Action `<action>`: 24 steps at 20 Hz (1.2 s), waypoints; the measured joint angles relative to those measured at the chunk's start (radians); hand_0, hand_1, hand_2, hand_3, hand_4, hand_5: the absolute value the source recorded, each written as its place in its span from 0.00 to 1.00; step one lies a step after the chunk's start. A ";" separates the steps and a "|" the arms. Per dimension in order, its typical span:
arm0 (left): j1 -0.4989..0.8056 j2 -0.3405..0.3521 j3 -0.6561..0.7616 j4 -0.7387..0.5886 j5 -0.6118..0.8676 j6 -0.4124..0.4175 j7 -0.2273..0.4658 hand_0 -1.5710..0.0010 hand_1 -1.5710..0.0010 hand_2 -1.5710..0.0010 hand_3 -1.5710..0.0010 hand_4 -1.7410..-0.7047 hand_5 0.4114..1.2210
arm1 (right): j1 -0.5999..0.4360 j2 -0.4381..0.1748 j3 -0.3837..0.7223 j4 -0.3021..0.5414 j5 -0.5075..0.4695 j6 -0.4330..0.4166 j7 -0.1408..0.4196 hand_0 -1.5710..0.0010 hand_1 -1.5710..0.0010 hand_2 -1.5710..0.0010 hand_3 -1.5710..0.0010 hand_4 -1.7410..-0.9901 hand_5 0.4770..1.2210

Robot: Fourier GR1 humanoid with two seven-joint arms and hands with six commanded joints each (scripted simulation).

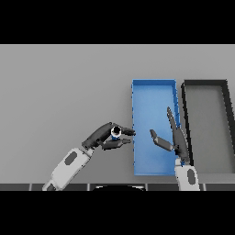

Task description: Pick up the blue pipe and place it into the blue bin.

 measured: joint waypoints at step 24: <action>0.008 -0.023 0.032 0.008 -0.057 -0.062 0.023 0.00 0.00 0.00 0.05 0.00 1.00 | -0.385 -0.219 0.148 -0.220 -0.499 0.496 0.319 1.00 1.00 1.00 1.00 0.62 0.07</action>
